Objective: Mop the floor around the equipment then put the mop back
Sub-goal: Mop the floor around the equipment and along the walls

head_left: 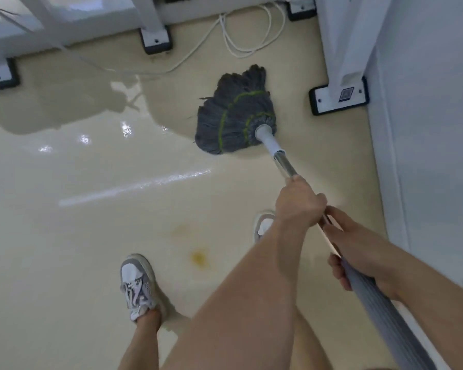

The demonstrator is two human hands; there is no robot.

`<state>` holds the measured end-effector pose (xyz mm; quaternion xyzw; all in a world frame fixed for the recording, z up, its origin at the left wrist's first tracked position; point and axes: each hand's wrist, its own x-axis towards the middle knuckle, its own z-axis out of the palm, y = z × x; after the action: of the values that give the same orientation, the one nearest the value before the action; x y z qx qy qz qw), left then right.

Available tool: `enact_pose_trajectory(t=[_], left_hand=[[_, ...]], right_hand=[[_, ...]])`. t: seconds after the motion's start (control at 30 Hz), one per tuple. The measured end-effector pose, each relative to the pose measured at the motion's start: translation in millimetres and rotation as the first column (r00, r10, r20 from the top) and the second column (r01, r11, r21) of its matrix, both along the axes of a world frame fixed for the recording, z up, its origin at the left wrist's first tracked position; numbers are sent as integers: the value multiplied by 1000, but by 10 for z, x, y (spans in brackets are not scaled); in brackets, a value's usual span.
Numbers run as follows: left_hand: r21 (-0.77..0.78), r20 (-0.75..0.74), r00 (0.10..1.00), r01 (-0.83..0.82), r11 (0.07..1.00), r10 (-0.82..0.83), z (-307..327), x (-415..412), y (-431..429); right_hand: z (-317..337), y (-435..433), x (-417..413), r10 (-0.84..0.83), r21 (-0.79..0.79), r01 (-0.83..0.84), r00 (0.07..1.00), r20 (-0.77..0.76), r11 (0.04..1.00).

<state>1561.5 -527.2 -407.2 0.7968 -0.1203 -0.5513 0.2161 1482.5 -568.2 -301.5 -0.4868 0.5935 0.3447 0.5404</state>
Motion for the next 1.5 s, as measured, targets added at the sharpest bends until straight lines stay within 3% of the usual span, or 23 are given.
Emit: enact_pose_trajectory(t=[0.17,0.37,0.53,0.63,0.8,0.97,1.1,1.27,1.37,1.5], left_hand=[[32,-112,990,89,996,-84,73,-473,-400],[108,-10,999,-52,993,53,95,-222,232],[161,80,990,-124,979,113,43,267,1395],[195,131,980,-177,965,153,-29,522,2241],[275,116,954,-299,914,277,-141,843,3649],[371,144,897,-440,817,418,-185,990,4637],[435,131,884,-457,776,448,-195,800,4902],[382,118,943,-331,863,310,-175,273,4713],[338,82,965,-261,904,248,-130,-101,4411],[266,58,997,-69,962,56,-84,-716,4000]], right_hand=[[138,-209,-377,-232,45,235,970,-74,971],[-7,335,-93,47,154,-49,999,17,987],[-196,1388,380,52,240,-40,998,-45,970],[-291,2138,634,169,295,-166,986,15,941],[-327,3353,1039,546,346,-559,825,144,753],[-372,4166,1305,721,316,-739,664,195,595],[-414,4391,1061,645,223,-672,741,190,706],[-367,4205,327,370,184,-399,913,174,898],[-303,4015,-101,287,124,-316,936,204,941],[-224,3835,-871,44,63,-53,989,138,997]])
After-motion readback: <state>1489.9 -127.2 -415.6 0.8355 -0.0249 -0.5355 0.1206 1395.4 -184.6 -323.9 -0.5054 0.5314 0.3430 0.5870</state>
